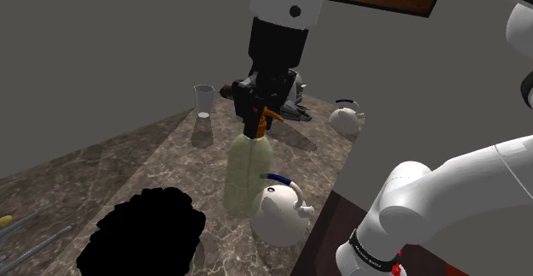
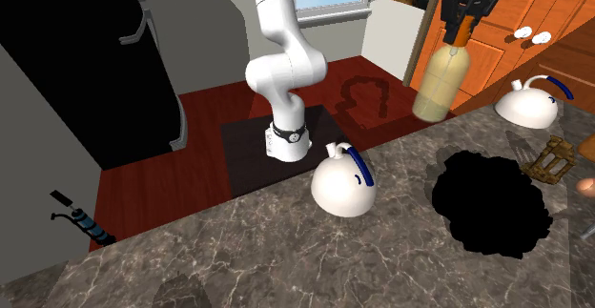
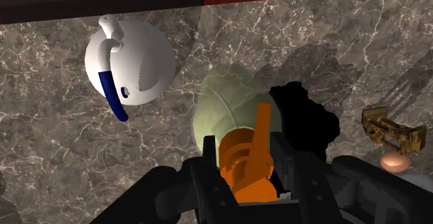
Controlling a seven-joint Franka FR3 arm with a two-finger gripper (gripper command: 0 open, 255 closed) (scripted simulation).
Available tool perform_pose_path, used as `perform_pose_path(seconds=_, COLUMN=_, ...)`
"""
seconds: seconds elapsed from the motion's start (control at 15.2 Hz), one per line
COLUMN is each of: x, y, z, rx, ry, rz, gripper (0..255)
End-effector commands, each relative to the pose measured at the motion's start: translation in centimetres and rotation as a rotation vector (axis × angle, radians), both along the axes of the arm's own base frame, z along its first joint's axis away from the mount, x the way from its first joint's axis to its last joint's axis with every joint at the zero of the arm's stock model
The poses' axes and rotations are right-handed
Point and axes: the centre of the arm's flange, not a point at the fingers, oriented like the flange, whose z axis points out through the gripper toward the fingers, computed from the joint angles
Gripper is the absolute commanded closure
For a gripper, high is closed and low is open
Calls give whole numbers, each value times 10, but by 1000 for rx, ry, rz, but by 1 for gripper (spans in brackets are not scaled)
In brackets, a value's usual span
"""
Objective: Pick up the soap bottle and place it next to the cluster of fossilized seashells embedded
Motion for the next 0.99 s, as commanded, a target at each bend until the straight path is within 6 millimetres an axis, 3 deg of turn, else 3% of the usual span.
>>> perform_pose_path(seconds=0.0, x=0, y=0, z=-10, rx=0, ry=-1, rz=0, gripper=255)
perform_pose_path(seconds=0.92, x=0, y=0, z=-84, rx=0, ry=-1, rz=0, gripper=255)
